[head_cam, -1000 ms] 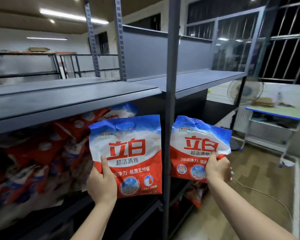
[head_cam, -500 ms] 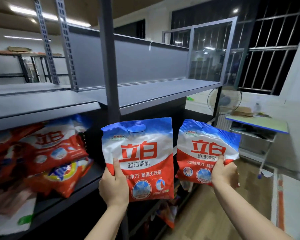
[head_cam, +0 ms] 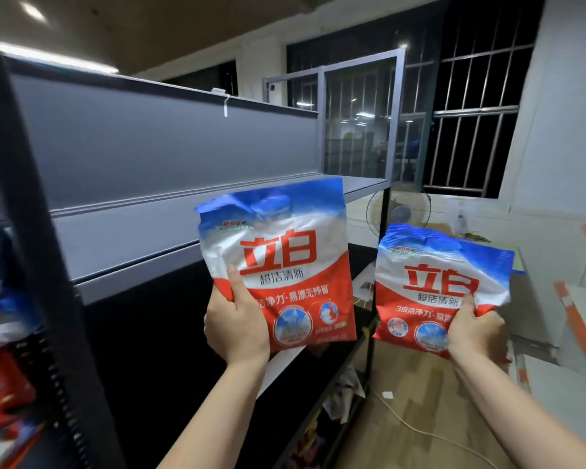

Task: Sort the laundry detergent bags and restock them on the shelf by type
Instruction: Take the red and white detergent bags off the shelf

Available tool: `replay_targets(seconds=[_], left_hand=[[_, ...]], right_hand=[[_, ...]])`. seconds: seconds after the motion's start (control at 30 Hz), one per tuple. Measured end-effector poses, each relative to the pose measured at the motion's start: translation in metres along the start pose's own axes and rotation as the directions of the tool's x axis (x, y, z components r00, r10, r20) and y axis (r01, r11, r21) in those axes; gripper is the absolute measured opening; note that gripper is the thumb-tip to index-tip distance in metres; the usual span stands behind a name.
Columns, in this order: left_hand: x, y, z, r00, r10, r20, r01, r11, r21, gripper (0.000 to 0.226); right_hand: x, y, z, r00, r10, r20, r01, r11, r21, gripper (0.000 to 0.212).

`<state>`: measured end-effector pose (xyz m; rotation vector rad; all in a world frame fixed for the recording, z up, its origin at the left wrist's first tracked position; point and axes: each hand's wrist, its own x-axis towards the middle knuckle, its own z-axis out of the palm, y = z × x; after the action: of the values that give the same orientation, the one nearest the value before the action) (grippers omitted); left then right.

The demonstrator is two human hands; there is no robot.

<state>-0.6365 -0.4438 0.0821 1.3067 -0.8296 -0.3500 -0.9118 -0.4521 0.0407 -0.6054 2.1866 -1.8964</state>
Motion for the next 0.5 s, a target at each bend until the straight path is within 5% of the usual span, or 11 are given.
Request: replay_targets(seconds=[0.5], left_hand=[[0.096,0.056,0.240,0.997,0.021,-0.079,-0.027,0.996,-0.083,0.046]], right_hand=[[0.191,-0.052,0.128,0.993,-0.041,-0.112,0.049,0.996,0.075,0.044]])
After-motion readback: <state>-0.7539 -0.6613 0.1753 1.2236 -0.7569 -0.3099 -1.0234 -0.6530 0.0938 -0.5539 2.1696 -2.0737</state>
